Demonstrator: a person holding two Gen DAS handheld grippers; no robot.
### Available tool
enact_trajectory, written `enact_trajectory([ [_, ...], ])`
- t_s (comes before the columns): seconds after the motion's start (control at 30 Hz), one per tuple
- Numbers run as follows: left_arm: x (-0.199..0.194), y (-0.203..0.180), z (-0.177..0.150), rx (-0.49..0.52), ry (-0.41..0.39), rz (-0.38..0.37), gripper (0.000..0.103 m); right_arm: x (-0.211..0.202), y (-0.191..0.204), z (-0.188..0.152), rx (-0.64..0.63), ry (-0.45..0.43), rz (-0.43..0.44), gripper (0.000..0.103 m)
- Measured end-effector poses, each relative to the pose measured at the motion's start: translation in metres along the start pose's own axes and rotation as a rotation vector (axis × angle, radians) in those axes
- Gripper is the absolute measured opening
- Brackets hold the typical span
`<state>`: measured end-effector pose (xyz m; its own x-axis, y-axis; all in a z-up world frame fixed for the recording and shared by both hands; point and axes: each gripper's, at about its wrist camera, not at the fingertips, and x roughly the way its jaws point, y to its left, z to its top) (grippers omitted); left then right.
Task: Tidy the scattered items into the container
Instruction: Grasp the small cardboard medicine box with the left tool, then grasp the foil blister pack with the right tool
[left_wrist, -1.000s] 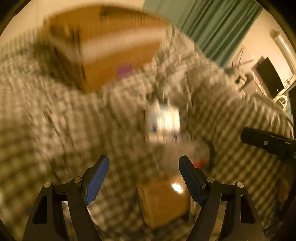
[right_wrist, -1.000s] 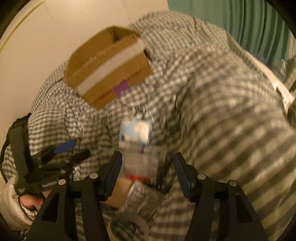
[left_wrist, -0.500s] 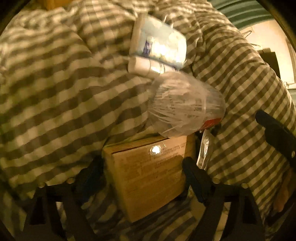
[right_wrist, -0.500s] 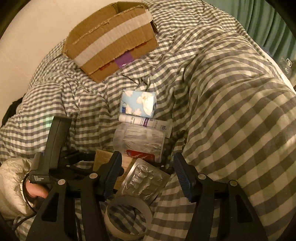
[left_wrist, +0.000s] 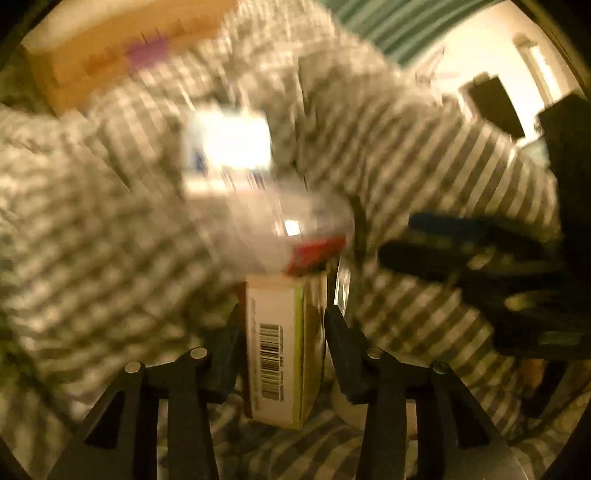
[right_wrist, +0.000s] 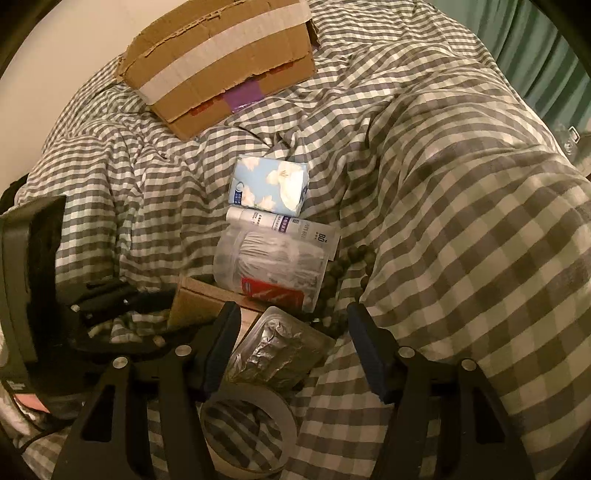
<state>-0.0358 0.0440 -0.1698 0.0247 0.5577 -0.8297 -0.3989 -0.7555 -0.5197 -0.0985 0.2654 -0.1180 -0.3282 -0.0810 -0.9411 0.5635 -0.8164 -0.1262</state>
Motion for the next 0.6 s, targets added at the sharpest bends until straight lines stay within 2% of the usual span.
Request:
enact_trajectory([
  [0.07,0.007,0.006,0.005,-0.002,0.015,0.004,0.041,0.001,0.001,0.000,-0.008,0.004,-0.004,0.060],
  [0.17,-0.012,0.006,0.003,0.008,-0.049,-0.001,0.031,0.004,0.003,0.000,-0.025,0.013,-0.008,0.060],
  [0.33,-0.042,0.008,0.000,0.007,-0.154,0.111,0.031,0.006,0.005,-0.001,-0.047,0.022,-0.011,0.061],
  [0.47,-0.054,0.015,0.000,-0.004,-0.186,0.149,0.029,0.017,0.010,-0.001,-0.087,0.057,-0.001,0.068],
  [0.6,-0.064,0.023,-0.005,-0.006,-0.217,0.175,0.029,0.033,0.017,-0.003,-0.122,0.119,0.013,0.069],
])
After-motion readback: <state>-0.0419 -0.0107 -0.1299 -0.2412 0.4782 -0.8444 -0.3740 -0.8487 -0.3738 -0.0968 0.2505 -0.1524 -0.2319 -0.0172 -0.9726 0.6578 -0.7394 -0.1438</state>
